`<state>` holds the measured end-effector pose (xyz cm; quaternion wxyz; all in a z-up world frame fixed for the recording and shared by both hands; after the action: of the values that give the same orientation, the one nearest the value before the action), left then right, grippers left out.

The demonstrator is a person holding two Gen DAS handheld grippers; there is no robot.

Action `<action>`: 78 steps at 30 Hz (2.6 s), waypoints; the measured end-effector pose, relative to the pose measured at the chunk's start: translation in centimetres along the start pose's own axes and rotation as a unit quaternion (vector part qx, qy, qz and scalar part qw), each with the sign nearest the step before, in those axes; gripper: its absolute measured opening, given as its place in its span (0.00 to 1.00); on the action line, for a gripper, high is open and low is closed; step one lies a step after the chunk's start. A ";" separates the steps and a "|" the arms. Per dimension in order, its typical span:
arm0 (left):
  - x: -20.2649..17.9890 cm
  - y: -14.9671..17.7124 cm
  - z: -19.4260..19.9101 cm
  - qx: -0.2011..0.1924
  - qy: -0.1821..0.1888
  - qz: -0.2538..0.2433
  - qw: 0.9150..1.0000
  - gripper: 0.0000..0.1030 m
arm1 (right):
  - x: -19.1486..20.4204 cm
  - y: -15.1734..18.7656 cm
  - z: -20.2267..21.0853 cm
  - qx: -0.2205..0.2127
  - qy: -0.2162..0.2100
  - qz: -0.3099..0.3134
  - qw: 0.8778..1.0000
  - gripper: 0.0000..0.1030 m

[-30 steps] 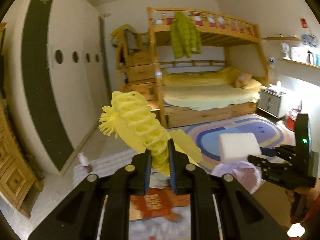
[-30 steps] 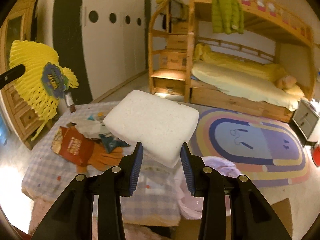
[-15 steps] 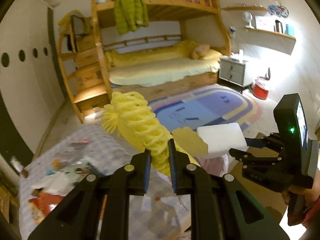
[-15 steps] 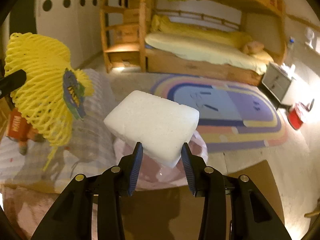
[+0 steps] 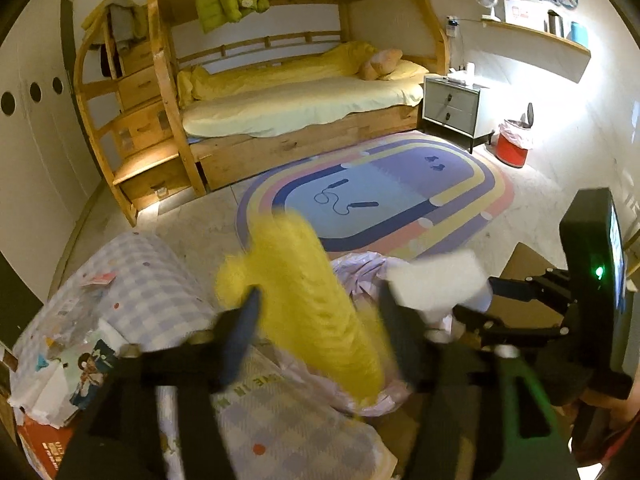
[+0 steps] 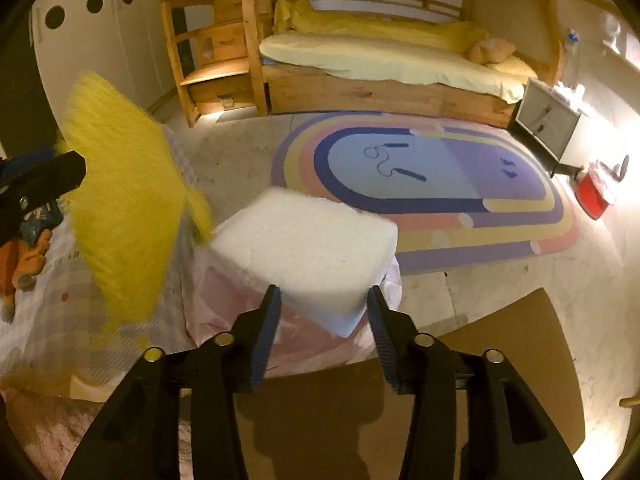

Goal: Collect trash
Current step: 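Carry the foam block in the right tool while the left carries the net, release both into the trash bag, then reach the right tool to the green snack packet and grasp it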

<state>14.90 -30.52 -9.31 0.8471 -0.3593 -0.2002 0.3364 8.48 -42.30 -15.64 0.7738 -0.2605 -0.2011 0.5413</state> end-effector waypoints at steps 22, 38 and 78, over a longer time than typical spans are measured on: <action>7.3 4.5 10.7 -0.044 -0.084 0.102 0.990 0.71 | 8.1 -1.9 10.2 -0.096 -0.089 0.036 0.991 0.64; 20.1 15.6 19.3 -0.026 -0.236 0.211 0.948 0.77 | 23.1 -2.2 11.2 -0.081 -0.176 0.162 0.968 0.65; 23.8 20.7 18.1 0.024 -0.256 0.262 0.930 0.81 | 32.8 -1.2 4.6 -0.059 -0.167 0.264 0.948 0.02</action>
<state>12.04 5.75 -10.42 0.6571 -0.2801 -0.3006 0.6319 17.58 -10.84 -10.33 0.5417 -0.2551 -0.2834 0.7491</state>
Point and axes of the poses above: each gripper's, at about its wrist camera, not at the fingertips, and z roughly against the way its jaws point, x to its left, y to its underside, the point moved 7 cm from there along -z, roughly the way its jaws point, and after that the axes turned 2 degrees about -z, right-handed, at the moved point
